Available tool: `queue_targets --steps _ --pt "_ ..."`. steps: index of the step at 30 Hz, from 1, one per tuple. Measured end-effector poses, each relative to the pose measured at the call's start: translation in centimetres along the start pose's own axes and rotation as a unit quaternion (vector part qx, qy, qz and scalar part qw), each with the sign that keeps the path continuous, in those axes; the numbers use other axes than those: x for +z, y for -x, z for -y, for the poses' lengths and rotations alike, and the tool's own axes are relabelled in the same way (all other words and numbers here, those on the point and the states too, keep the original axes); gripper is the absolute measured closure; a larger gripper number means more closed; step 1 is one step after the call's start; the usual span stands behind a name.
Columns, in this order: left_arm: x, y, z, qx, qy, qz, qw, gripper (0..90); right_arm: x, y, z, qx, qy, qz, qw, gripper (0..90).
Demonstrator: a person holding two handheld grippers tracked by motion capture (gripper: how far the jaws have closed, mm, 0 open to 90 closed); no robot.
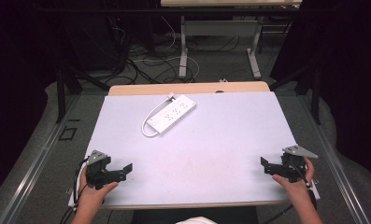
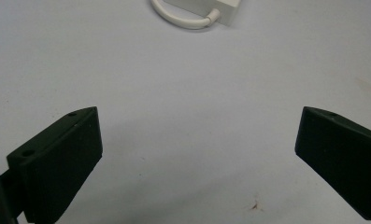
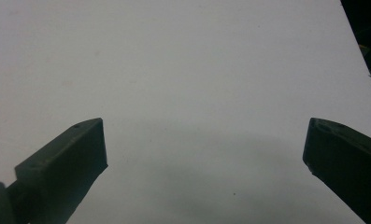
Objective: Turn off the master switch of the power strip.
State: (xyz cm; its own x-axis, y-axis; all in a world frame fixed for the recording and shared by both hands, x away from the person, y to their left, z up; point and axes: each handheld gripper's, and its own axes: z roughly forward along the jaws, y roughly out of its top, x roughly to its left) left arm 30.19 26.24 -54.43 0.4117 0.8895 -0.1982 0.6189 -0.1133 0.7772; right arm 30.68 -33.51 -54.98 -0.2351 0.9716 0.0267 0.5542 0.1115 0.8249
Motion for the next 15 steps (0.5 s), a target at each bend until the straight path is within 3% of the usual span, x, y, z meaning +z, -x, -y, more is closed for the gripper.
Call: queue_targets --steps 3,6,10,11,15 --pt "-0.2 0.3 -0.1 0.003 0.002 -0.009 1.0000 0.7 0.1 -0.3 0.2 -0.004 0.004 -0.003 1.0000 0.0" --pt "-0.4 0.8 -0.2 -0.002 0.004 -0.004 1.0000 0.7 0.3 -0.5 0.1 0.006 0.000 -0.013 0.9999 0.0" --pt "-0.5 1.3 0.0 0.012 -0.001 -0.014 0.9998 0.6 0.2 -1.0 0.2 -0.002 0.007 -0.004 1.0000 0.0" --pt "-0.4 1.3 0.1 0.012 -0.002 -0.011 0.9999 0.5 0.0 -1.1 0.1 -0.015 0.007 -0.005 0.9999 0.0" --pt "-0.4 1.2 0.1 0.005 0.001 -0.009 0.9999 0.5 0.0 -1.4 0.1 -0.009 0.014 0.000 0.9999 0.0"
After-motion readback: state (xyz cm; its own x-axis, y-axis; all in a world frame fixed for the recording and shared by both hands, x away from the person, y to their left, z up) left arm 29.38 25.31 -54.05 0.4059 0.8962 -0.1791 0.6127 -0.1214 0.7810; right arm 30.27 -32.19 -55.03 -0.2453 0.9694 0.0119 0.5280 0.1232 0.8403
